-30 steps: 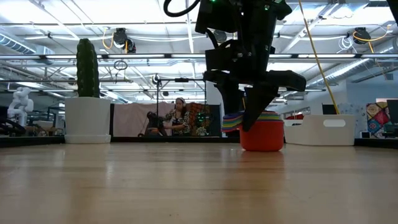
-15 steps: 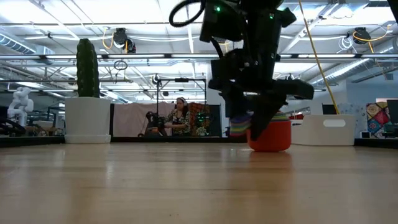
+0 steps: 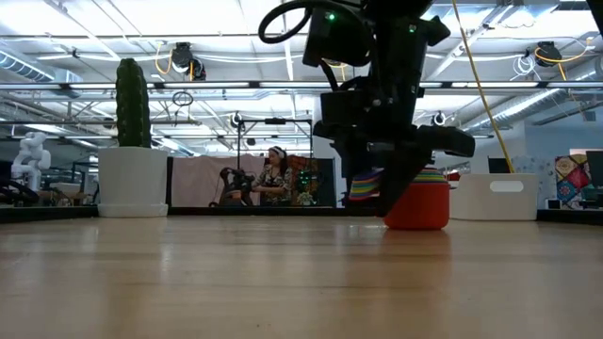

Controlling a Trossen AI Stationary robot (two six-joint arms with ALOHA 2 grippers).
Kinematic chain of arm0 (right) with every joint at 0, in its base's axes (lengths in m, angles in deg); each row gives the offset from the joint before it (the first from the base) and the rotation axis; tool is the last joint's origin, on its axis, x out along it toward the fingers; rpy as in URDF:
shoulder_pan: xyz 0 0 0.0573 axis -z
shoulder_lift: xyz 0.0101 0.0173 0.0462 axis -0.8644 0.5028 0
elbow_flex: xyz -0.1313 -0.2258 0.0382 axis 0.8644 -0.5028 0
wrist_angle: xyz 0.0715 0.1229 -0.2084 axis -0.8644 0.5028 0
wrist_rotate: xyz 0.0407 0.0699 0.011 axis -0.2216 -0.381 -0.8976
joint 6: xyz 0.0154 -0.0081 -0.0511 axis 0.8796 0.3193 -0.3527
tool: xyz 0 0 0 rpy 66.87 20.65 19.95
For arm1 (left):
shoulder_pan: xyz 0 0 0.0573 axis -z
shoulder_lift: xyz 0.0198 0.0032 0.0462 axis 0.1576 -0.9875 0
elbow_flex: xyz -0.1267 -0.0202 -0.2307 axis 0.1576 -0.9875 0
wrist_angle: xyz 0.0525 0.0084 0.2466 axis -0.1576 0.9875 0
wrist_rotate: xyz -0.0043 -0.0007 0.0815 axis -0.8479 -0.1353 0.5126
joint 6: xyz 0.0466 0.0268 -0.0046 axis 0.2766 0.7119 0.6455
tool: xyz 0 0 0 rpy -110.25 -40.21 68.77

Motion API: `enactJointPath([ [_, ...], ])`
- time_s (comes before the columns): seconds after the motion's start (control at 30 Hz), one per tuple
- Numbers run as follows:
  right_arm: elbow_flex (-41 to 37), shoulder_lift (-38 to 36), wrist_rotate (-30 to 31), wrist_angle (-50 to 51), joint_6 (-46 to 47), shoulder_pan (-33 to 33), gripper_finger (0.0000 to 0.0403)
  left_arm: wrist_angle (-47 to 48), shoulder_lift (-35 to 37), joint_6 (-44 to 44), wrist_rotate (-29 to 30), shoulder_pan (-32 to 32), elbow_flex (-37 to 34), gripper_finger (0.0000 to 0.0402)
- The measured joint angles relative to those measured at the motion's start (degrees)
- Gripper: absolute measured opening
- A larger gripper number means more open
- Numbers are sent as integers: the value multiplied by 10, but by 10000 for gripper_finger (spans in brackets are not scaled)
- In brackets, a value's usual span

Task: Nest measuring cups in basket
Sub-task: Put the stacked measuring cups into the white bin

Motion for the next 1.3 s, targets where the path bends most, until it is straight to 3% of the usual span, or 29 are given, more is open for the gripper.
enactJointPath([
  [0.3,0,0,0,6,-8,0,118,0,0,0,0,0,0,282],
  [1.3,1,-7,30,45,-59,2,115,0,0,-2,0,0,0,282],
])
